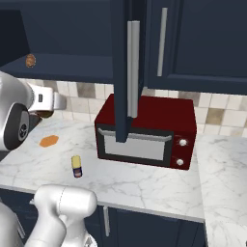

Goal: Pick the cans from the counter and place them in their designated side in the cabinet.

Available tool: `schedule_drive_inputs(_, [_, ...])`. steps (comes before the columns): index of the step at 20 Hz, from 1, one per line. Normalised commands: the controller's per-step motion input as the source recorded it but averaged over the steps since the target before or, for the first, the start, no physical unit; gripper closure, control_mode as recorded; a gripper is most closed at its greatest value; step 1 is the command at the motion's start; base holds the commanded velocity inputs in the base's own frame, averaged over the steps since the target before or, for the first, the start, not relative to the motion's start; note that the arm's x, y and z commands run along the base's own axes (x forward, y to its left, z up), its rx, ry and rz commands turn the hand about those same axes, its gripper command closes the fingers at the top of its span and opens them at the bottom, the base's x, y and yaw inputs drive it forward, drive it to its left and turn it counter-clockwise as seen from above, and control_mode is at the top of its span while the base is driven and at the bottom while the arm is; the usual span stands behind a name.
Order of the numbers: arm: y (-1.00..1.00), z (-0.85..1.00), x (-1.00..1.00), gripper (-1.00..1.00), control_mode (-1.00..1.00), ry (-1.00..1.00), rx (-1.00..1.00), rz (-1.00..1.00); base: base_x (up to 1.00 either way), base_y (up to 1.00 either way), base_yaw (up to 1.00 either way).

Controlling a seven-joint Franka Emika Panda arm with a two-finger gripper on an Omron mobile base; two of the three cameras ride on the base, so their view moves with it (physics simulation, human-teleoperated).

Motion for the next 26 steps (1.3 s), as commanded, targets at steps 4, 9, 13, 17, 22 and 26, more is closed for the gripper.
schedule_drive_inputs(4, [-0.10, 0.27, 0.06, 1.00, -1.00, -0.06, 0.00, -0.03, 0.00, 0.00, 0.00])
schedule_drive_inputs(9, [-0.17, 0.26, 0.11, 1.00, -1.00, -0.06, 0.00, -0.02, 0.00, 0.00, 0.00])
schedule_drive_inputs(13, [-0.17, 0.22, 0.19, 1.00, -1.00, -0.04, 0.00, -0.02, 0.00, 0.00, 0.00])
schedule_drive_inputs(17, [-0.18, 0.20, 0.25, 1.00, -1.00, 0.00, 0.00, -0.02, 0.00, 0.00, 0.00])
schedule_drive_inputs(22, [-0.18, 0.12, 0.30, 1.00, -1.00, -0.01, 0.00, -0.02, 0.00, 0.00, 0.00])
schedule_drive_inputs(26, [-0.14, 0.13, 0.30, 1.00, -1.00, -0.02, 0.00, -0.02, 0.00, 0.00, 0.00])
